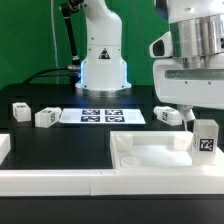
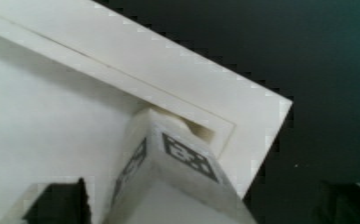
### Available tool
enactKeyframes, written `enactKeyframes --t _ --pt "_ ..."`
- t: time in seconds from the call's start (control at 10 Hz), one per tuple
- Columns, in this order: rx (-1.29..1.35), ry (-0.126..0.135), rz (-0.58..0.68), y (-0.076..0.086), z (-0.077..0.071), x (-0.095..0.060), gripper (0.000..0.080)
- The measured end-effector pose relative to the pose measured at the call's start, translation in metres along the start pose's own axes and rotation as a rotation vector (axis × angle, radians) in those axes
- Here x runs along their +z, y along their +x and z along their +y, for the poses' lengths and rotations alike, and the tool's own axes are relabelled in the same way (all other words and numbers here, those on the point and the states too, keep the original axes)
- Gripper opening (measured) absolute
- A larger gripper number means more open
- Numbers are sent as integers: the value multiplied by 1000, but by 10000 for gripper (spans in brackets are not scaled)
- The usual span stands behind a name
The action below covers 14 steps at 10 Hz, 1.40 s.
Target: Assemble square table
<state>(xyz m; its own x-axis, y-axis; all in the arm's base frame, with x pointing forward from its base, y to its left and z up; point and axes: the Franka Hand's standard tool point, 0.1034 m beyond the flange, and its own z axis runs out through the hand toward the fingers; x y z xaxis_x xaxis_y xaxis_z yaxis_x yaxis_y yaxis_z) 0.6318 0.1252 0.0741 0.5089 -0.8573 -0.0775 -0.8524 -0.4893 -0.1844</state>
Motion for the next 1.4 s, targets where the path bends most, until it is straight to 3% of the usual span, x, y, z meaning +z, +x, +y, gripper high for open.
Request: enactKeyframes --t 0.2,0.3,0.5,0.7,0.8,0.9,1.0,1.1,1.2,1.4 --pt "-110 -1 0 1 1 0 648" --pt "-259 -16 3 1 2 1 649" --pt "-597 -75 10 5 1 -1 649" --pt "-860 -97 13 8 1 1 649" --pt "-843 -96 14 8 1 1 649" --pt "-834 -96 15 8 1 1 517" --pt "-834 -96 15 8 1 1 517" --pt "-814 -94 15 8 1 1 377" --pt "-712 -94 20 10 2 1 291" --pt "-603 -93 25 11 3 1 291"
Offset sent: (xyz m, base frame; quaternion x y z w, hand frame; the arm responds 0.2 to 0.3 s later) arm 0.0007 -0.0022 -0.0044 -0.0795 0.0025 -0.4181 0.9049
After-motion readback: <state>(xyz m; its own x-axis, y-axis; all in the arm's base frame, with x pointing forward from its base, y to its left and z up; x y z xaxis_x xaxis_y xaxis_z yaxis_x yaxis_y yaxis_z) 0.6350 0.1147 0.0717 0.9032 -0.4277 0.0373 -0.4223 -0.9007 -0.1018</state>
